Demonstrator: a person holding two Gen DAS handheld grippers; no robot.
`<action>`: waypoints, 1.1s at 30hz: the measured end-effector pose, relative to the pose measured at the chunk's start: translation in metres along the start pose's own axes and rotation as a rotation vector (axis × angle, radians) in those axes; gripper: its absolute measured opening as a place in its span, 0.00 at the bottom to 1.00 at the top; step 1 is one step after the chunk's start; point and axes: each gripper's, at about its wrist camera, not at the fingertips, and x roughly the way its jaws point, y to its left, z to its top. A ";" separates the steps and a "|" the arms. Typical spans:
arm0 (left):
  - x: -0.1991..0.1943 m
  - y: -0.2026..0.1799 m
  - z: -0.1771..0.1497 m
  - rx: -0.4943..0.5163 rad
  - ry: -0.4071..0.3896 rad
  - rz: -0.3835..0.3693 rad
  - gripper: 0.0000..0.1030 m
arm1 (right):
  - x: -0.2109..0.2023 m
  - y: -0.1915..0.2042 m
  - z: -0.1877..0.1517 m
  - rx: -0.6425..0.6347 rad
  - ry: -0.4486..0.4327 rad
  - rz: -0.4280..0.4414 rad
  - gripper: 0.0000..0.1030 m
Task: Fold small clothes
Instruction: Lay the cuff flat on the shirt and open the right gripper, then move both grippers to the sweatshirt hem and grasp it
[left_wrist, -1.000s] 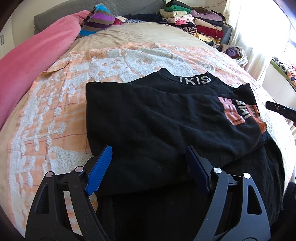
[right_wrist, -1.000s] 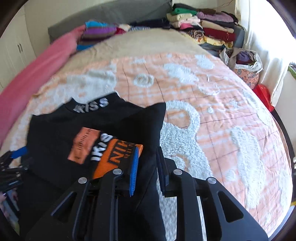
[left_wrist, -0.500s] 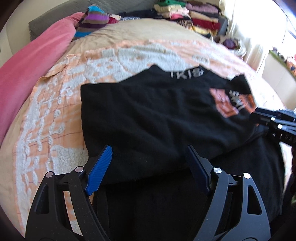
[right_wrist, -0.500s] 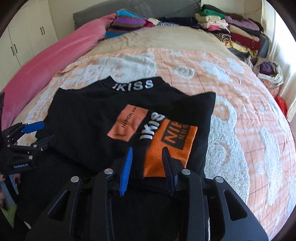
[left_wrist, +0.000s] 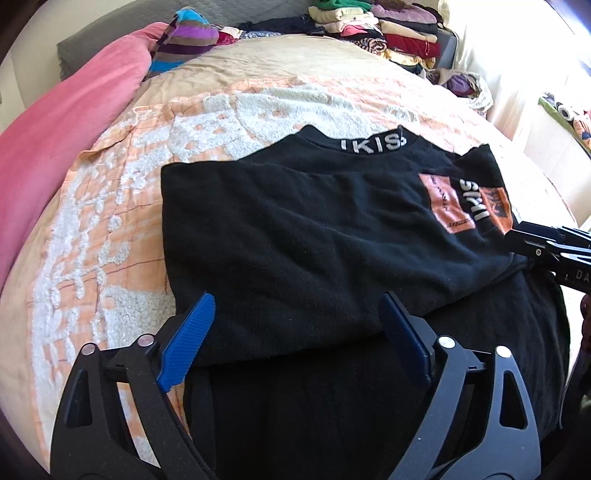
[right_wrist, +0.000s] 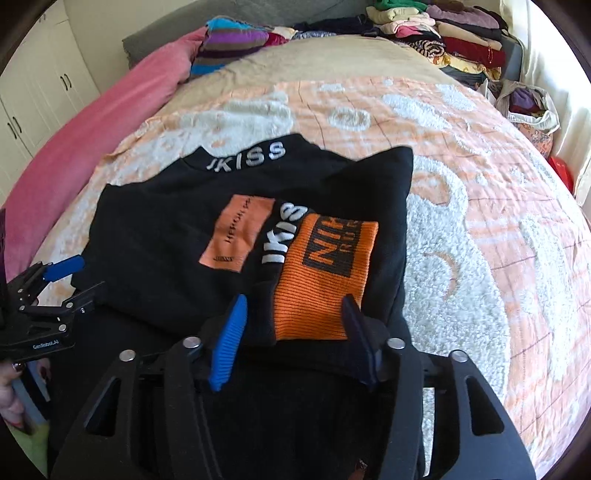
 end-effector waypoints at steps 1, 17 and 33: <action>-0.002 0.000 0.001 -0.005 -0.002 0.000 0.82 | -0.003 0.000 0.001 0.005 -0.008 0.005 0.60; -0.043 0.008 0.010 -0.026 -0.087 0.023 0.91 | -0.044 0.006 0.011 0.006 -0.111 0.014 0.91; -0.091 -0.008 -0.002 -0.016 -0.158 0.046 0.91 | -0.094 0.009 0.003 -0.057 -0.176 0.012 0.92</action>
